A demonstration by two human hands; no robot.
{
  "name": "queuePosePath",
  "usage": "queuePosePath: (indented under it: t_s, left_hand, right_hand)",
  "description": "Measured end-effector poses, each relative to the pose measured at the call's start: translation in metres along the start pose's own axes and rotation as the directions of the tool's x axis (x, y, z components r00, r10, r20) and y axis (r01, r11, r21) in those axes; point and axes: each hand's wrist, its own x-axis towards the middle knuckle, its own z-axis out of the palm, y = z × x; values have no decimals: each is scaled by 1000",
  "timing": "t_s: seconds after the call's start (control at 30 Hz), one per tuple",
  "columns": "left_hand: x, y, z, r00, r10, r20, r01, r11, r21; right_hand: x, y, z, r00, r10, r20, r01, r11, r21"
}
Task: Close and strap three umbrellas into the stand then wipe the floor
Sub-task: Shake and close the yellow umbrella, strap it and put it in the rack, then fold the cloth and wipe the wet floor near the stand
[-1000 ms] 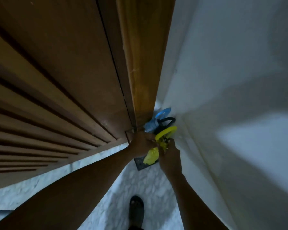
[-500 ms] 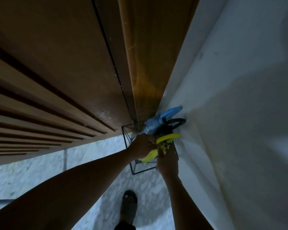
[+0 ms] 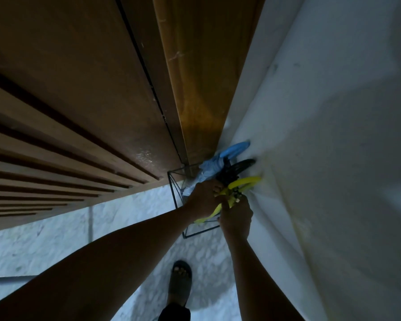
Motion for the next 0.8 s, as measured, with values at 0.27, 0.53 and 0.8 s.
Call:
queuePosePath:
  t_s: [0.27,0.53,0.8]
  left_hand:
    - [-22,13,-12,1000,27,-16,-26,999,33]
    - [-92,50,-75,992,76,-98,-68,994,80]
    - [-199,72,-176,941,20,-339,-4,999,48]
  right_hand:
    - [-24,-13,-16,994,91,-65,-86,993,79]
    - [-85,-56,-44,991,-136,7,135,983,-127]
    - [-189,-158,-64,907,-403,121,419,893,-163]
